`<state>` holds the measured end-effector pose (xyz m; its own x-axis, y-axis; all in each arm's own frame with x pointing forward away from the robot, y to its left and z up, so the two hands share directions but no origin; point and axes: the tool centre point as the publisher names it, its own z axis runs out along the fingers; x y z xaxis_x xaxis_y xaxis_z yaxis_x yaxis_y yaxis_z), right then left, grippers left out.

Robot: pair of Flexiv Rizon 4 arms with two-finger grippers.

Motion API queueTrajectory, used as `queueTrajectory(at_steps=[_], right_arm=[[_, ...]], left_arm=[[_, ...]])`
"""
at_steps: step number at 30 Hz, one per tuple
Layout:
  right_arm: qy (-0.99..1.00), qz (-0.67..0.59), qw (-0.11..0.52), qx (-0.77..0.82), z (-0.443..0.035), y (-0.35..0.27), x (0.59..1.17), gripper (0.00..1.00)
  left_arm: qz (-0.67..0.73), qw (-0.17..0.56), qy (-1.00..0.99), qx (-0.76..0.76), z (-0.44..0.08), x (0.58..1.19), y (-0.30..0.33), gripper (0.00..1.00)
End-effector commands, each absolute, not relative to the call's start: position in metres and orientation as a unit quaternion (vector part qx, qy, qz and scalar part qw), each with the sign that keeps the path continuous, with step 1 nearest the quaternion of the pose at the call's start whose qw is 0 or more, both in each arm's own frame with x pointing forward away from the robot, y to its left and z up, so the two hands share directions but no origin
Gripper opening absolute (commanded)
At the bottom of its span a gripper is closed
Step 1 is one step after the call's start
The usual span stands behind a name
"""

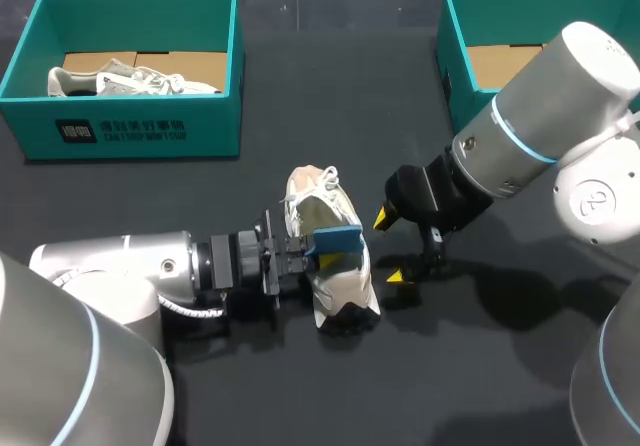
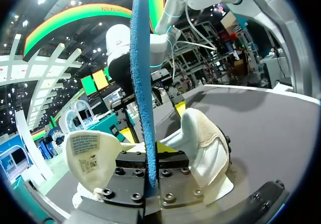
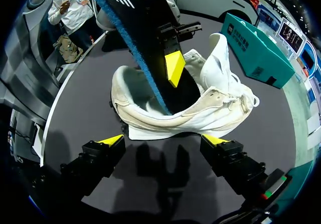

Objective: Take the shoe out of the shoebox, open the shoe tongue, remove and reinsert the insole, then place the shoe into the shoebox

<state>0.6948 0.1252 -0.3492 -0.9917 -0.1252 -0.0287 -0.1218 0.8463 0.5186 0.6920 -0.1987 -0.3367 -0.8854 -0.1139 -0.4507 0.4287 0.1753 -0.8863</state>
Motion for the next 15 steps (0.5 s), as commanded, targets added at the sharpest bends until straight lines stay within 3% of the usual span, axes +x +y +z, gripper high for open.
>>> queueTrajectory(at_steps=[1, 6, 8, 15], right_arm=[[-0.961, -0.269, 0.002, 0.064, -0.35, 0.126, 0.694, 1.0], [-0.961, -0.269, 0.002, 0.064, -0.35, 0.126, 0.694, 1.0], [-0.961, -0.269, 0.002, 0.064, -0.35, 0.126, 0.694, 1.0], [-0.961, -0.269, 0.002, 0.064, -0.35, 0.126, 0.694, 1.0]], left_arm=[[-0.629, 0.22, 0.739, 0.1, -0.344, 0.697, -0.202, 0.0], [-0.636, 0.215, 0.735, 0.09, -0.339, 0.694, -0.202, 0.0], [-0.641, 0.213, 0.732, 0.086, -0.335, 0.691, -0.203, 0.18], [-0.652, 0.21, 0.724, 0.077, -0.321, 0.685, -0.204, 0.35]])
